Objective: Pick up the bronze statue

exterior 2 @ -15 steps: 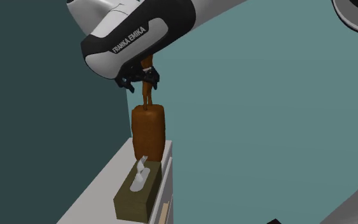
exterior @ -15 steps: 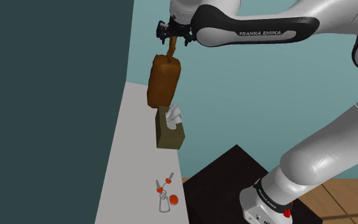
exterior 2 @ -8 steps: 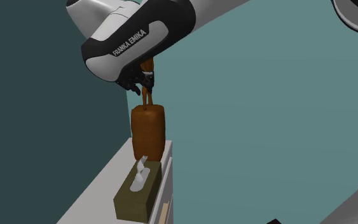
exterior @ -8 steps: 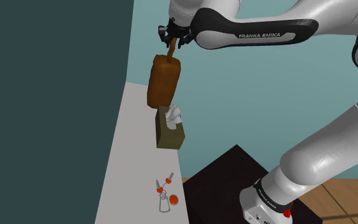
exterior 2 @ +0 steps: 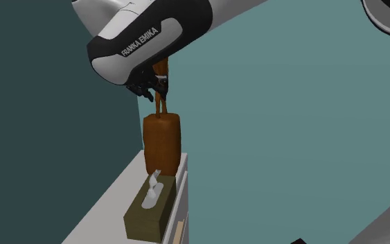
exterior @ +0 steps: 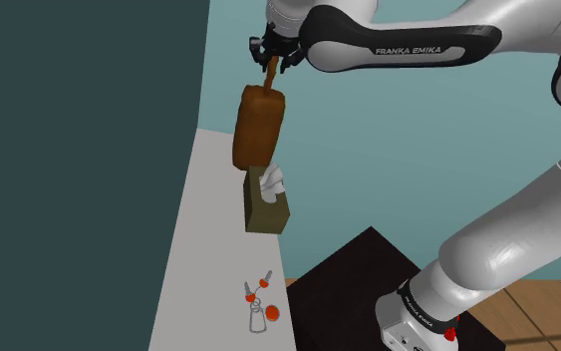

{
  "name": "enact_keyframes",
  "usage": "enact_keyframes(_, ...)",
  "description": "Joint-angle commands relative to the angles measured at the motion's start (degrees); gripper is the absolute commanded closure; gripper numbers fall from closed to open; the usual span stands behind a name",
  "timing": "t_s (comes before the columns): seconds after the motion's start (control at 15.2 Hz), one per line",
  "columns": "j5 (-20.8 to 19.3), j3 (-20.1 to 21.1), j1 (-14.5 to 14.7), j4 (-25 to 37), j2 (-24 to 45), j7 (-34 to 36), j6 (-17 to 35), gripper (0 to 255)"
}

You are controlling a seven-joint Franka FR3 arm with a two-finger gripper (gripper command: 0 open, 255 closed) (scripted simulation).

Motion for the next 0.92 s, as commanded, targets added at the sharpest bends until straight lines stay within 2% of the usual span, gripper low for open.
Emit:
enact_keyframes(0.0,0.42,0.00,0.03,1.39,-0.17,-0.97,-0.99,255)
enact_keyframes(0.86,1.94,0.46,0.40,9.92,0.56,-5.86,-7.66,255)
